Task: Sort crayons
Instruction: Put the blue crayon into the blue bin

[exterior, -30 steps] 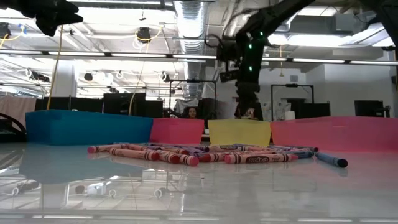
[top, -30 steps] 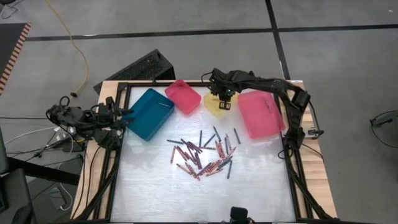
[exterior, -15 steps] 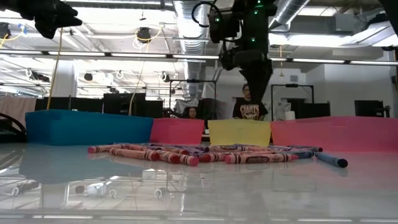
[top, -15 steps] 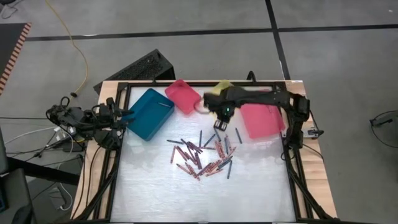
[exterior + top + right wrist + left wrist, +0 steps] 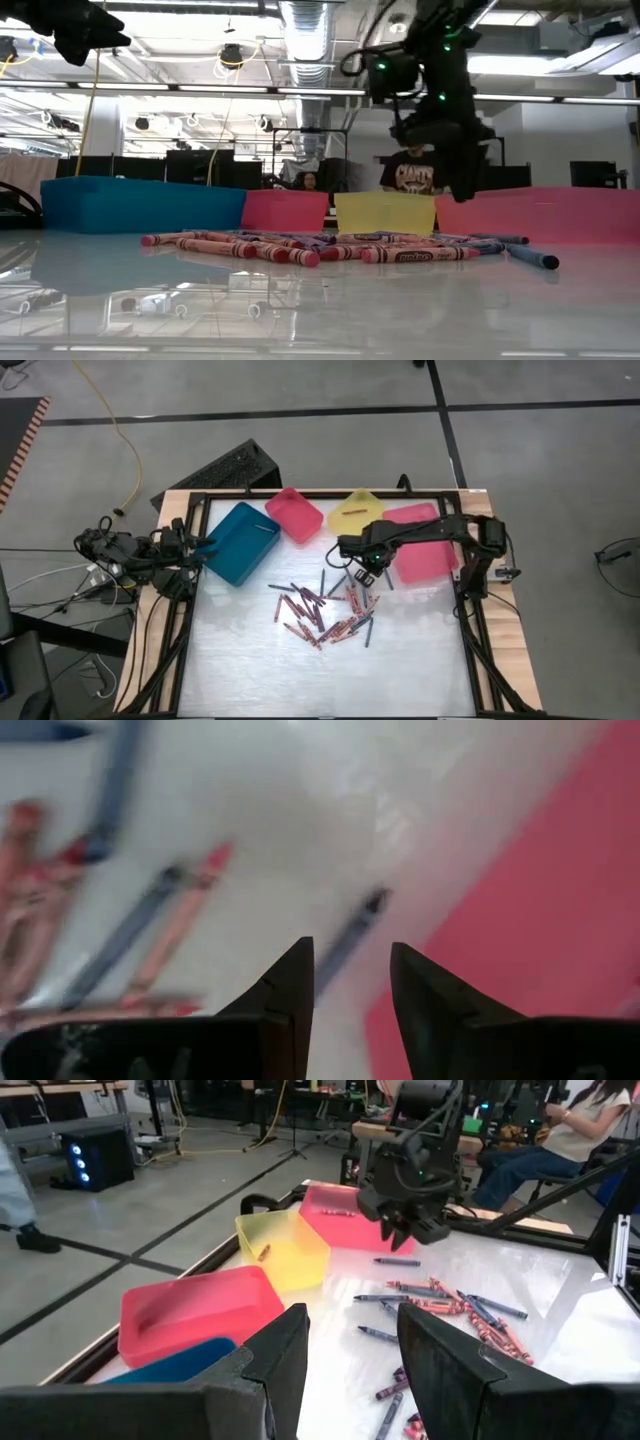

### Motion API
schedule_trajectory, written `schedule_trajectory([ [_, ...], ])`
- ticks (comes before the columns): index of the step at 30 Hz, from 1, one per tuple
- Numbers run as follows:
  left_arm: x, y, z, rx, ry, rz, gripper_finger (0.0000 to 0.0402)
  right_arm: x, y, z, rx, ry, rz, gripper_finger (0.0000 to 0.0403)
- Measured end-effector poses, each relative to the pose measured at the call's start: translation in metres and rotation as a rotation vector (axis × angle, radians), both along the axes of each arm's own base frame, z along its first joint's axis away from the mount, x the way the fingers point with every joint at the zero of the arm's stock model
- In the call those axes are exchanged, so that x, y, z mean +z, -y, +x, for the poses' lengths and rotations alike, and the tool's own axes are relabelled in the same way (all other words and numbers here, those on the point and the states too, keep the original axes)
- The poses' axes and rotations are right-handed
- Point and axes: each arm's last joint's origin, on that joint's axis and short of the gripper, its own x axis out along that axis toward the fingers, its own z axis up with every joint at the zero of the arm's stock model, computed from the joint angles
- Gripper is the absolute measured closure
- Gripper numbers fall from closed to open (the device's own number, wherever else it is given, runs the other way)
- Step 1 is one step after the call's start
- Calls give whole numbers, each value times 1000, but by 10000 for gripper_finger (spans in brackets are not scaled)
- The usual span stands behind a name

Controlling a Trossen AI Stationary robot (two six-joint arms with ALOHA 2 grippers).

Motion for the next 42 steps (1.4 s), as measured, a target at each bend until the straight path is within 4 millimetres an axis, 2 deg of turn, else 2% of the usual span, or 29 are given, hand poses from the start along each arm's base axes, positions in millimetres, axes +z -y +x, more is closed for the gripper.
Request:
schedule_trajectory([
  [7,0,0,0,4,1,1,256,-9,3,-18,-91,29,-65,277],
  [11,0,0,0,5,1,1,256,-10,-3,-17,-51,19,-95,280],
  [15,0,0,0,5,1,1,256,-9,-17,-16,42,0,-150,293],
  [19,0,0,0,14,2,0,256,-10,-30,-16,97,-30,-183,322],
  [25,0,-2,-1,62,6,3,256,-12,-40,-17,168,-62,-183,391],
  [31,1,-2,-1,83,10,4,256,-11,-47,-17,292,-86,-174,401],
  [42,1,-3,-1,100,10,10,256,-11,-58,-17,733,-181,-131,403],
])
